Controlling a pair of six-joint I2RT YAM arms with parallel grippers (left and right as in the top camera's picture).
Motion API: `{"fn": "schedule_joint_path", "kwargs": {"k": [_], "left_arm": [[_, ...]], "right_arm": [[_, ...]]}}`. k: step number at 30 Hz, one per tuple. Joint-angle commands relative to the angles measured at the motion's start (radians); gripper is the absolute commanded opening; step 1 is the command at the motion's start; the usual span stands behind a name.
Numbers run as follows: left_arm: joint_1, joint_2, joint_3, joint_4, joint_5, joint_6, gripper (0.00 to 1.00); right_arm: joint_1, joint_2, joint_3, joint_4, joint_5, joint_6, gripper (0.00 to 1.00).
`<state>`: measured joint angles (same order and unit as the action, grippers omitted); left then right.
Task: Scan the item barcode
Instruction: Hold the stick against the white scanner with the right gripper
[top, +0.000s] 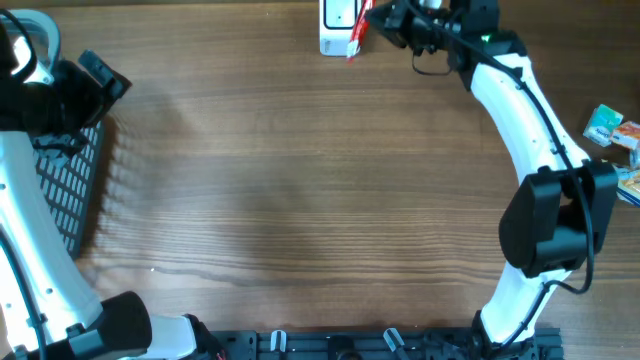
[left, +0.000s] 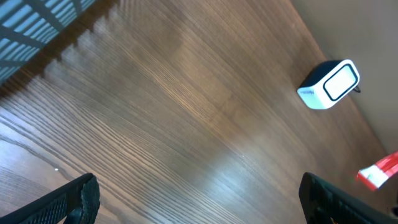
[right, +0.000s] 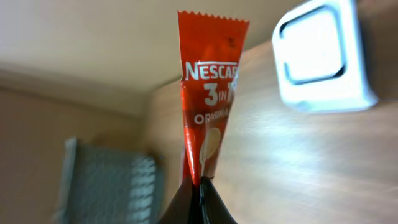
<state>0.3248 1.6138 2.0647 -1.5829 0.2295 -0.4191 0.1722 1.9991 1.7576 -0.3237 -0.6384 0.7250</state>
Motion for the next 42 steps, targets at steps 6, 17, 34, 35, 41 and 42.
{"fn": "schedule_joint_path", "kwargs": {"k": [6,17,34,35,41,42], "left_arm": [[-0.076,0.063,-0.006,-0.008,-0.011,0.024,1.00],[-0.156,0.090,-0.051,-0.007,-0.045,0.024,1.00],[-0.166,0.090,-0.071,0.008,-0.055,0.023,1.00],[-0.166,0.090,-0.071,0.008,-0.055,0.023,1.00],[-0.166,0.090,-0.071,0.008,-0.055,0.023,1.00],[-0.166,0.090,-0.071,0.008,-0.055,0.023,1.00]], "right_arm": [[0.152,0.011,0.049,-0.018,0.601,-0.252,0.04],[0.185,0.211,0.097,0.126,0.708,-0.254,0.05],[0.196,0.392,0.190,0.261,0.792,-0.274,0.05],[0.196,0.392,0.196,0.255,0.792,-0.274,0.05],[0.179,0.371,0.266,0.106,0.805,-0.238,0.04],[0.171,0.357,0.276,0.072,0.809,-0.218,0.04]]}}
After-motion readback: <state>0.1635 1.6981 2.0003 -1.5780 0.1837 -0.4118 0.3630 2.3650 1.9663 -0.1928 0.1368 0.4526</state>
